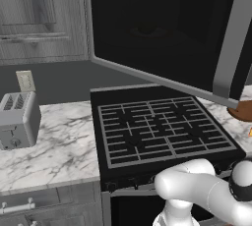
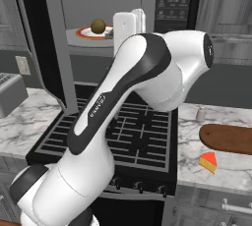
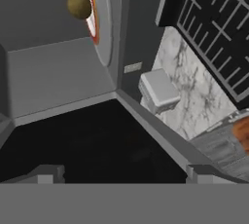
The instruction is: Retrieve the reheated potato from the microwave, then place the potato, cheese, and condiment on the cutting board.
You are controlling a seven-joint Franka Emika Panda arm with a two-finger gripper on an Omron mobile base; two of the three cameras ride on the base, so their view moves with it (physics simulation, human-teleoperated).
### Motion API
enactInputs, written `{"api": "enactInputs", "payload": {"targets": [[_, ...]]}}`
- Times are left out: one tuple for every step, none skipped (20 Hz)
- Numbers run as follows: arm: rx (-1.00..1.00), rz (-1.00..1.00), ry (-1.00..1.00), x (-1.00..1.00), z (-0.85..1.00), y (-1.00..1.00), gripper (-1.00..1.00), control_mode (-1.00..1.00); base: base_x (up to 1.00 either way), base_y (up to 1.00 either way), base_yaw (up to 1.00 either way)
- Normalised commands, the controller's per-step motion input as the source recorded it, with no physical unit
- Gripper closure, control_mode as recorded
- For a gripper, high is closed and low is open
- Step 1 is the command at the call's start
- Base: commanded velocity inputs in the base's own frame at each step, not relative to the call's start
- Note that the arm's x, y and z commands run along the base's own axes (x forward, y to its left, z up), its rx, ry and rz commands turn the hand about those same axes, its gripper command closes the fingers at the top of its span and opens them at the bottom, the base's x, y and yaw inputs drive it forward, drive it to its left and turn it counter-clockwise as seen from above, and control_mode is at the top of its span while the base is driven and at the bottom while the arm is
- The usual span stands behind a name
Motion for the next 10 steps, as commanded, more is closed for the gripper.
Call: {"api": "enactInputs", "payload": {"targets": [[0.01,0.19,-0.11,0.19,-0.01,0.29,-1.0,-1.0,0.0,0.0,0.0],[0.0,0.17,-0.11,0.17,0.0,0.28,-1.0,-1.0,0.0,0.0,0.0],[0.0,0.16,-0.11,0.17,0.0,0.25,-1.0,-1.0,0.0,0.0,0.0],[0.0,0.16,-0.09,0.17,0.0,0.23,-1.0,-1.0,0.0,0.0,0.0],[0.01,0.16,-0.06,0.22,0.0,0.19,-1.0,-1.0,0.0,0.0,0.0],[0.04,0.15,0.0,0.31,0.0,0.15,-1.0,-1.0,0.0,0.0,0.0],[0.04,0.15,0.0,0.33,0.0,0.15,-1.0,-1.0,0.0,0.0,0.0],[0.05,0.15,0.0,0.3,0.0,0.13,-1.0,-1.0,0.0,0.0,0.0],[0.05,0.16,0.0,0.22,0.0,0.14,-1.0,-1.0,0.0,0.0,0.0],[0.05,0.16,0.0,0.18,0.0,0.18,-1.0,-1.0,0.0,0.0,0.0]]}}
